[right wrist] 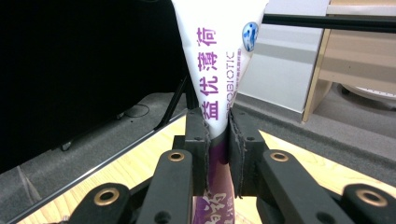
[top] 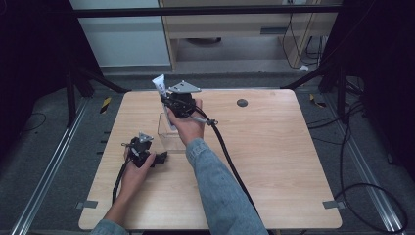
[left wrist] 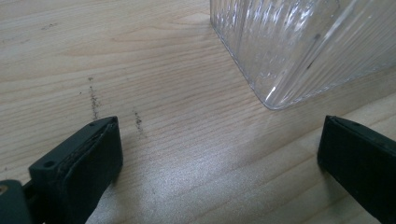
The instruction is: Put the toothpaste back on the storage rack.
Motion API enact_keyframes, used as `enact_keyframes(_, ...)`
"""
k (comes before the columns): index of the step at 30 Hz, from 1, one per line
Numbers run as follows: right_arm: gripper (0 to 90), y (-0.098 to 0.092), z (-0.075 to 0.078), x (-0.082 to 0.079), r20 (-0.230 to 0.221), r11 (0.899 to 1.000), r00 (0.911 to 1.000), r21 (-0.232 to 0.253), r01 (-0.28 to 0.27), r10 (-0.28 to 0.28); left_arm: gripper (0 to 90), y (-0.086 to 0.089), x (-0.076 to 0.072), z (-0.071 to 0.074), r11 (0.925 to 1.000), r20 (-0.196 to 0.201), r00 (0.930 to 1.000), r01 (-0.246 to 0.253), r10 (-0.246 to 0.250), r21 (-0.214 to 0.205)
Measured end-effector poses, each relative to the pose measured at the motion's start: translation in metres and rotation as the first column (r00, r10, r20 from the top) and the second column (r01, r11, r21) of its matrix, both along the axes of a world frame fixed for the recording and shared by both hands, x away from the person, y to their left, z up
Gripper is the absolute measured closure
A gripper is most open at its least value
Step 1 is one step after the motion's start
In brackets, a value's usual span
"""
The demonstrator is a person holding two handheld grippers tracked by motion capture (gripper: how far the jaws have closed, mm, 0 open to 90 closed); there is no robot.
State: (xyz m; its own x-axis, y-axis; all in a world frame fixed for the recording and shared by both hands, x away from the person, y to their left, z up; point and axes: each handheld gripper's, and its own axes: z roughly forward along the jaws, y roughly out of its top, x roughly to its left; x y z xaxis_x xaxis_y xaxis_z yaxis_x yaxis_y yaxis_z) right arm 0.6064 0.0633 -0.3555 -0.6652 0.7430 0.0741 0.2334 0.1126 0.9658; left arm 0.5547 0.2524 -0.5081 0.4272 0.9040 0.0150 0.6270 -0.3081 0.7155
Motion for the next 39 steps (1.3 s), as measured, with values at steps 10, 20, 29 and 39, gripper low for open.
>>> enact_keyframes(10, 79.1, -0.002, -0.018, 0.001, -0.012, 1.0, 0.9999, -0.014, 0.009, -0.009, 0.0, 0.0, 0.0, 0.0, 1.0, 0.0, 1.0, 0.0, 0.0, 0.001)
enact_keyframes(20, 79.1, 0.002, -0.025, 0.002, -0.019, 1.0, 0.9998, -0.022, 0.01, -0.01, 0.0, 0.0, 0.0, 0.0, 1.0, 0.0, 1.0, -0.002, 0.002, 0.0)
enact_keyframes(29, 79.0, 0.004, -0.027, 0.001, -0.012, 0.999, 0.9998, -0.031, 0.014, -0.014, 0.0, 0.0, 0.0, 0.0, 1.0, 0.0, 1.0, -0.002, 0.002, 0.0)
enact_keyframes(39, 79.0, 0.006, -0.035, -0.001, -0.022, 0.999, 0.9995, -0.035, 0.022, -0.022, 0.0, 0.0, 0.0, 0.0, 1.0, 0.0, 1.0, -0.003, 0.003, -0.002)
